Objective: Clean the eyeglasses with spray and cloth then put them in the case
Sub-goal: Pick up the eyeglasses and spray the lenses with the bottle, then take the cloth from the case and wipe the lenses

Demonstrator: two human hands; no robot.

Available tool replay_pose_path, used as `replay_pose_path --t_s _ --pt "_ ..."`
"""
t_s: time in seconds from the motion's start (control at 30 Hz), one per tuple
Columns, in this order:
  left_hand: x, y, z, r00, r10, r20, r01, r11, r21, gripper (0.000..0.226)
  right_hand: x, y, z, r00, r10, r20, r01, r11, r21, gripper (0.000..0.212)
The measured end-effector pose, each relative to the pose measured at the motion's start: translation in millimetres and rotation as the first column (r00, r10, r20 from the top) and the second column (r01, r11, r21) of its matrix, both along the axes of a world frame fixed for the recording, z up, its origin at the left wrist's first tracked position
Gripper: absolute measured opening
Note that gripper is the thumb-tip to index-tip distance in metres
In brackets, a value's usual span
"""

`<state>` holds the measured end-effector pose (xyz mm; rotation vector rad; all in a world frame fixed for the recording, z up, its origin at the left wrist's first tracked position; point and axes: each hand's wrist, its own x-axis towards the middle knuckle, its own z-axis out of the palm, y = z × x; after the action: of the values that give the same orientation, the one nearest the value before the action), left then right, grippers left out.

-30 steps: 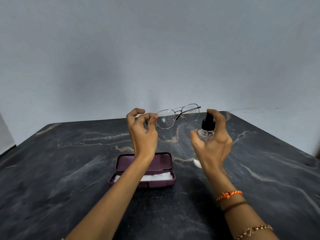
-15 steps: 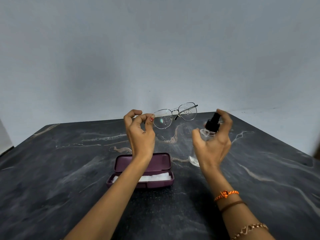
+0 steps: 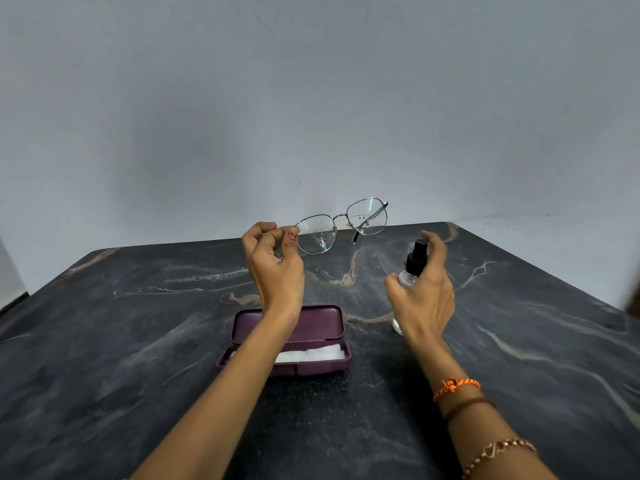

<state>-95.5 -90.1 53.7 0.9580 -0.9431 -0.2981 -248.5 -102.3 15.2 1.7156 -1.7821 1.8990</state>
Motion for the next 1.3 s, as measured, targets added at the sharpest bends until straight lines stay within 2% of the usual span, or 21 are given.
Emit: replay_pose_path --t_s 0.23,0.37,0.43,0.5,0.57,0.63,0.7,0.77,0.9,0.97,1.17,1.3 --pt "3 4 12 0.995 -0.024 -0.093 0.021 0.999 -0.032 0.012 3 3 5 0.997 -0.065 -0.034 0.063 0.997 -0.046 0.075" --pt "24 18 31 0.994 0.012 -0.109 -0.024 0.994 -0.108 0.022 10 14 19 0.990 -0.136 -0.039 0.121 0.958 -0.262 0.061" --pt "46 29 35 0.992 0.084 -0.096 -0.098 0.985 -0.145 0.021 18 22 24 0.984 -0.111 -0.140 0.058 0.939 -0.338 0.048" --pt "71 40 34 0.984 0.168 -0.059 -0.176 0.969 -0.176 0.024 30 30 23 0.951 -0.043 -0.307 -0.066 0.940 -0.336 0.036" --pt "95 53 28 0.969 0.246 -0.021 -0.245 0.947 -0.209 0.029 44 37 19 0.870 0.076 -0.486 -0.222 0.942 -0.251 0.027" --pt "114 65 18 0.948 0.319 -0.011 -0.315 0.929 -0.194 0.032 54 41 14 0.717 0.204 -0.666 -0.342 0.936 -0.082 0.017" --pt "128 70 6 0.924 0.382 -0.023 -0.382 0.916 -0.122 0.021 55 38 11 0.531 0.307 -0.790 -0.363 0.925 0.115 0.010" --pt "136 72 -4 0.890 0.455 -0.010 -0.455 0.889 -0.048 0.019 49 33 12 0.433 0.385 -0.815 -0.348 0.905 0.243 0.011" --pt "133 73 -8 0.890 0.451 0.068 -0.448 0.893 -0.048 0.015 36 28 18 0.451 0.476 -0.755 -0.349 0.872 0.342 0.025" --pt "129 72 -11 0.899 0.430 0.080 -0.427 0.903 -0.047 0.015 35 28 18 0.420 0.524 -0.741 -0.344 0.847 0.405 0.032" --pt "129 72 -21 0.907 0.419 -0.040 -0.420 0.908 0.006 0.018 36 30 21 0.379 0.592 -0.711 -0.244 0.805 0.540 0.039" --pt "134 71 -22 0.889 0.433 -0.146 -0.428 0.901 0.065 0.020 40 34 24 0.367 0.604 -0.707 -0.197 0.794 0.576 0.033"
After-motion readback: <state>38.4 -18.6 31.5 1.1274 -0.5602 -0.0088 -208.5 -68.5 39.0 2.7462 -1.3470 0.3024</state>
